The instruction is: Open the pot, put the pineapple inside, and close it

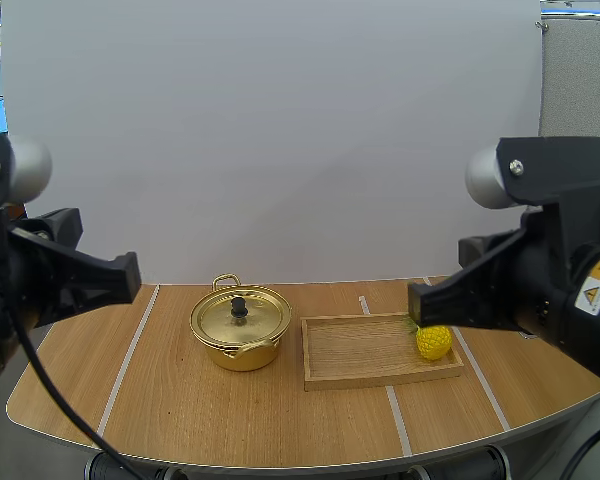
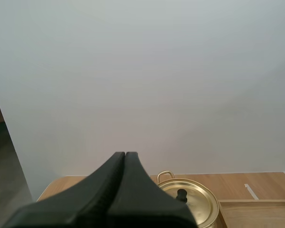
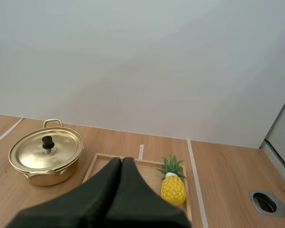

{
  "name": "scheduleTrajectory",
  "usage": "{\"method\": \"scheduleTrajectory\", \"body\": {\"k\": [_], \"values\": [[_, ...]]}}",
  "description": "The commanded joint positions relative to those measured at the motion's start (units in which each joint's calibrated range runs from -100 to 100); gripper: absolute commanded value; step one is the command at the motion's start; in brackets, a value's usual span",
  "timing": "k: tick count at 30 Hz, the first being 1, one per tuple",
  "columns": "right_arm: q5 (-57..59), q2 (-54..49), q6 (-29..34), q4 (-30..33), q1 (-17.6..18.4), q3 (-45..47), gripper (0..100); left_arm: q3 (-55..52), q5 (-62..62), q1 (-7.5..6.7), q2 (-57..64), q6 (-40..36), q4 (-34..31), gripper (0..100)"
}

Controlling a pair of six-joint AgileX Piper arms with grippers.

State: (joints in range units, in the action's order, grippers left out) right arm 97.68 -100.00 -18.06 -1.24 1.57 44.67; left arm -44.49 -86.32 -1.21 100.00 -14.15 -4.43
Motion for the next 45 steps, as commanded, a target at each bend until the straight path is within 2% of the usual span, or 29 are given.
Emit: {"method": "scheduleTrajectory", "body": {"k": [1,6,20,29,40,45], "values": [[2.3,0.0,2.4,2.3,-0.2,-3.0,0,1.1,-5.8,0.11,0.0,1.6,-0.6,0],[2.3,0.0,2.9,2.5,-0.2,-3.7,0,1.3,-13.5,0.11,0.0,1.8,-0.6,0],[2.3,0.0,2.9,2.5,-0.2,-3.7,0,1.3,-13.7,0.11,-0.8,6.1,0.0,0],[2.3,0.3,2.9,2.5,-0.2,-3.7,0,1.3,-13.4,0.11,-13.9,8.4,5.0,0],[2.3,8.3,2.9,4.3,-0.2,-3.6,0,1.3,-0.9,0.11,-28.2,10.7,6.5,0],[2.3,11.9,3.6,4.7,-0.2,-3.4,0,1.3,1.1,0.11,-33.8,14.0,10.2,0]]}}
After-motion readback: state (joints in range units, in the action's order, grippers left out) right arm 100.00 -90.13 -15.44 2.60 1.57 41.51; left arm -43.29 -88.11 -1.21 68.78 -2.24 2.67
